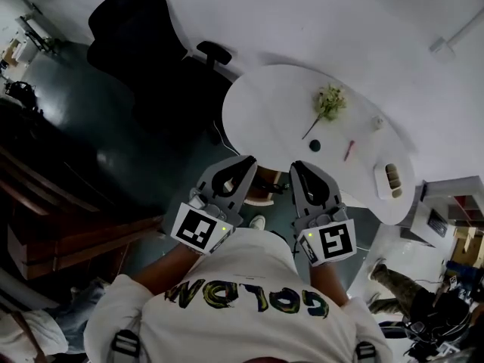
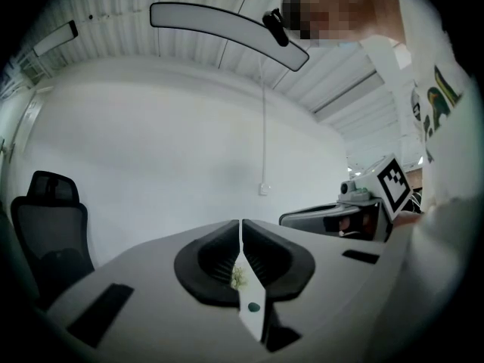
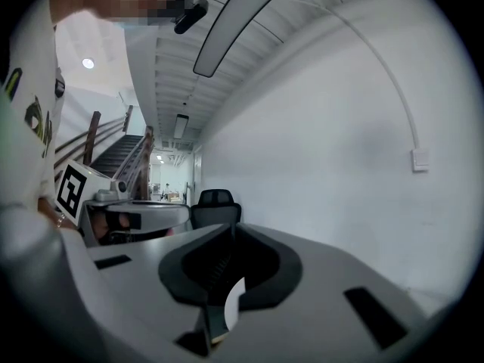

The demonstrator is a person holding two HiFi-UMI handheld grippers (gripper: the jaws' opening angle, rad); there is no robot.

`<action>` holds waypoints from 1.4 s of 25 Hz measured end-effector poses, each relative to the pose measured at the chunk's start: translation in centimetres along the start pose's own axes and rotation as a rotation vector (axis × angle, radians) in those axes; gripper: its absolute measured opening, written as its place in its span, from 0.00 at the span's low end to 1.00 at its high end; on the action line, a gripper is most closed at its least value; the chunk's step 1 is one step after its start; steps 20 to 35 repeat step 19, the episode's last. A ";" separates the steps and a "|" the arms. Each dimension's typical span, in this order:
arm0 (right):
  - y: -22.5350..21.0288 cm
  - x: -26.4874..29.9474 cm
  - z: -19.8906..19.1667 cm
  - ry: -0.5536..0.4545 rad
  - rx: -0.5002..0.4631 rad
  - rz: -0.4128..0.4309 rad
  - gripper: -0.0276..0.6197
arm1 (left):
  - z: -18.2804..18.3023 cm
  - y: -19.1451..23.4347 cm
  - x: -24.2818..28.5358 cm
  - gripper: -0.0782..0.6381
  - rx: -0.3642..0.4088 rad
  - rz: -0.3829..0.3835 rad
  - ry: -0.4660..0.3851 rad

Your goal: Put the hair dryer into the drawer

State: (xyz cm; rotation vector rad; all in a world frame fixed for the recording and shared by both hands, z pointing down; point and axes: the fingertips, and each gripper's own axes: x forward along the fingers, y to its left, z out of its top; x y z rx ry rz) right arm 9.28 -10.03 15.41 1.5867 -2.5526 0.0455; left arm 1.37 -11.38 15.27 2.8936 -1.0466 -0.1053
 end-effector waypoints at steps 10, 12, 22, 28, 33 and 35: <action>-0.1 1.4 0.1 0.003 0.016 0.004 0.08 | 0.1 1.3 0.9 0.14 -0.014 -0.002 0.001; -0.1 1.5 0.2 0.003 0.012 0.008 0.08 | 0.1 1.4 1.0 0.14 -0.019 -0.001 0.002; -0.3 2.1 0.4 0.005 0.015 0.014 0.08 | 0.1 1.7 1.5 0.14 -0.029 -0.008 0.012; -0.3 2.1 0.4 0.005 0.015 0.014 0.08 | 0.1 1.7 1.5 0.14 -0.029 -0.008 0.012; -0.3 2.1 0.4 0.005 0.015 0.014 0.08 | 0.1 1.7 1.5 0.14 -0.029 -0.008 0.012; -0.3 2.1 0.4 0.005 0.015 0.014 0.08 | 0.1 1.7 1.5 0.14 -0.029 -0.008 0.012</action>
